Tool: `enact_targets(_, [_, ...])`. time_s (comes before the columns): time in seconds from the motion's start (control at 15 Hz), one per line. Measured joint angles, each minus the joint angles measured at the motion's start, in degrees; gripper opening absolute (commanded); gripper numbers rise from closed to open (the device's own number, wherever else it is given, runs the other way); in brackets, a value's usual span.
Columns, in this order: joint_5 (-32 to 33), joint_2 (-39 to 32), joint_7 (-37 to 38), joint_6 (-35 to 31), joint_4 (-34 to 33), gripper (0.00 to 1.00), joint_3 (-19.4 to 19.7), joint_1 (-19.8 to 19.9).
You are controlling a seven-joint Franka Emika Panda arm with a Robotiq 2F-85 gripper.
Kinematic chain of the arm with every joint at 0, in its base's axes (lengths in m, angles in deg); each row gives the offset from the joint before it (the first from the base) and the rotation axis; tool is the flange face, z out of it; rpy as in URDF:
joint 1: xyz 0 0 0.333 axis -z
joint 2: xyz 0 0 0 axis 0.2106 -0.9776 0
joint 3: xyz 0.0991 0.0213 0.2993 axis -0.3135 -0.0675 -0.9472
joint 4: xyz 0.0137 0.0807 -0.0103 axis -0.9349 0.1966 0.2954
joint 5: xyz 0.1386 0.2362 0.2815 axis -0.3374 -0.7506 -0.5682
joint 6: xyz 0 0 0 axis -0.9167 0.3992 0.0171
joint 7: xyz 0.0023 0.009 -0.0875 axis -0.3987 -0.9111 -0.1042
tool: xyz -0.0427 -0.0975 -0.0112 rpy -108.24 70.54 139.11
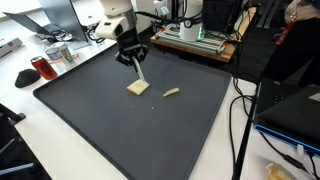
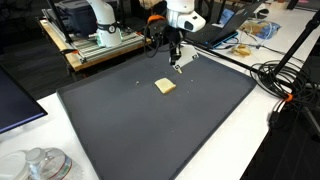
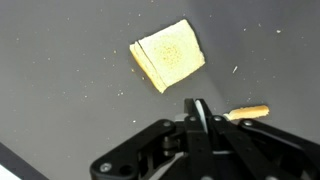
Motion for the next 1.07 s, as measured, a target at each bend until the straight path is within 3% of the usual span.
enact_targets(0.53, [-15.8,-7.8,-18.0,4.3,-9.0,0.01,0.0,7.4])
enact_targets(1.07, [-28.7,-12.5,-29.4,4.7,-10.1,0.01,-0.3,12.7])
